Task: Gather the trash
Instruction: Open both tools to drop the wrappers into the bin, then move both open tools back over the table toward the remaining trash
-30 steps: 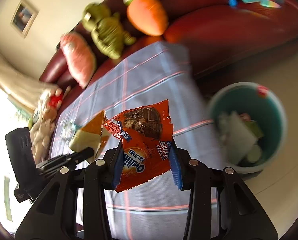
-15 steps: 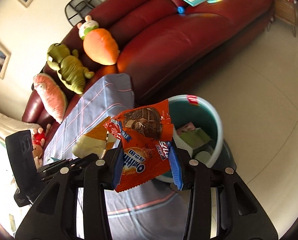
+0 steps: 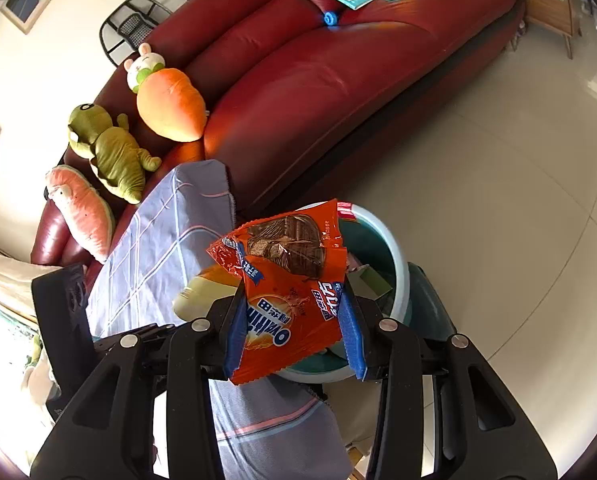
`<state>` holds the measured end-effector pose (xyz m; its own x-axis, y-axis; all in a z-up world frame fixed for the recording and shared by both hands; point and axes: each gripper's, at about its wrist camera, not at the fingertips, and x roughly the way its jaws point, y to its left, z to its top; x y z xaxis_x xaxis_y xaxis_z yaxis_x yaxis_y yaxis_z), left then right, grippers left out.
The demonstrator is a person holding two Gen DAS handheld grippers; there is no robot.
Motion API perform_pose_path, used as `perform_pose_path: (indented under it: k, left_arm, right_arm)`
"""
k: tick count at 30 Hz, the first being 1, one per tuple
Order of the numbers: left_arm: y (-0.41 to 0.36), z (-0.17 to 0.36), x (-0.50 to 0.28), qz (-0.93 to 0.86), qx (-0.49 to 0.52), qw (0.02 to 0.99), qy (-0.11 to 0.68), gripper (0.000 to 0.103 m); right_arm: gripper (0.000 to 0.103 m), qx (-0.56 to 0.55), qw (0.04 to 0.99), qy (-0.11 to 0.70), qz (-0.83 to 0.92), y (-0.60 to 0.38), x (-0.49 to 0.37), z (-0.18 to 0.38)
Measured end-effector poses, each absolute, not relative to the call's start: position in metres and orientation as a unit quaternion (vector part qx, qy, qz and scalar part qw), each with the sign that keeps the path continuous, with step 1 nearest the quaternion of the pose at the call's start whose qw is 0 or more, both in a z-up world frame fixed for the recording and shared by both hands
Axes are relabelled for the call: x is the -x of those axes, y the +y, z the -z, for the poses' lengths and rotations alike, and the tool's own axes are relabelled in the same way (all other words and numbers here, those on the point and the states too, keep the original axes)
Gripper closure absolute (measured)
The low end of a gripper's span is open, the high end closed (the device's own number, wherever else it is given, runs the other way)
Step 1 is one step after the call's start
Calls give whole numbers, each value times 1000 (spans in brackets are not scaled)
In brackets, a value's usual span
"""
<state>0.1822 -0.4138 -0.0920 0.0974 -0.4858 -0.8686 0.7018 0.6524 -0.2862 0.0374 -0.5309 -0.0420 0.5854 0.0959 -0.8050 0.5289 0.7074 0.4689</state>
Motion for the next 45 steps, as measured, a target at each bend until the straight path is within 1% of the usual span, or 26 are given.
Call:
perform_pose_path:
  k: [3, 4, 5, 7, 8, 10, 15, 22, 25, 27, 28, 29, 36, 38, 42, 44, 45]
  left_arm:
    - [-424, 100, -187, 409, -99, 725, 545, 89]
    - [-426, 102, -188, 409, -97, 723, 549, 72]
    - [-426, 103, -187, 406, -96, 723, 551, 47]
    - [-426, 102, -189, 398, -97, 734, 542, 27]
    - [-425, 101, -188, 394, -99, 740, 536, 21]
    - [-421, 100, -189, 391, -97, 744, 534, 14]
    - [-407, 96, -189, 385, -93, 748, 533, 10]
    - [-384, 84, -186, 378, -87, 760, 522, 8]
    - [-375, 81, -188, 377, -80, 761, 521, 6]
    - [-367, 78, -188, 375, -74, 763, 521, 5]
    - [-365, 77, -188, 374, -72, 764, 521, 5]
    - [-362, 78, -188, 373, -70, 765, 521, 4]
    - [-347, 77, -188, 369, -58, 762, 529, 4]
    - [-342, 75, -186, 369, -56, 763, 529, 4]
    - [-331, 73, -182, 366, -50, 765, 527, 4]
    - [-325, 71, -180, 365, -46, 767, 526, 4]
    - [-321, 69, -178, 364, -43, 768, 525, 4]
  right_arm:
    - [64, -360, 814, 435, 139, -535, -39, 42]
    - [64, -360, 814, 434, 142, -536, -39, 42]
    - [64, -360, 813, 434, 144, -537, -39, 42]
    - [64, -359, 813, 434, 146, -537, -40, 42]
    - [64, -359, 813, 435, 147, -537, -40, 43]
    - [64, -357, 811, 439, 148, -535, -42, 45]
    - [64, -358, 808, 444, 146, -529, -48, 49]
    - [63, -351, 807, 455, 135, -520, -61, 54]
    - [61, -351, 805, 460, 132, -517, -68, 58]
    - [52, -348, 804, 464, 130, -514, -73, 61]
    - [42, -347, 803, 467, 127, -512, -75, 62]
    - [33, -347, 802, 471, 126, -510, -77, 64]
    - [28, -341, 794, 483, 138, -502, -74, 63]
    - [25, -338, 793, 486, 142, -500, -74, 61]
    - [24, -314, 794, 496, 155, -490, -71, 54]
    - [20, -307, 795, 499, 156, -483, -70, 50]
    - [20, -303, 797, 499, 156, -480, -70, 47]
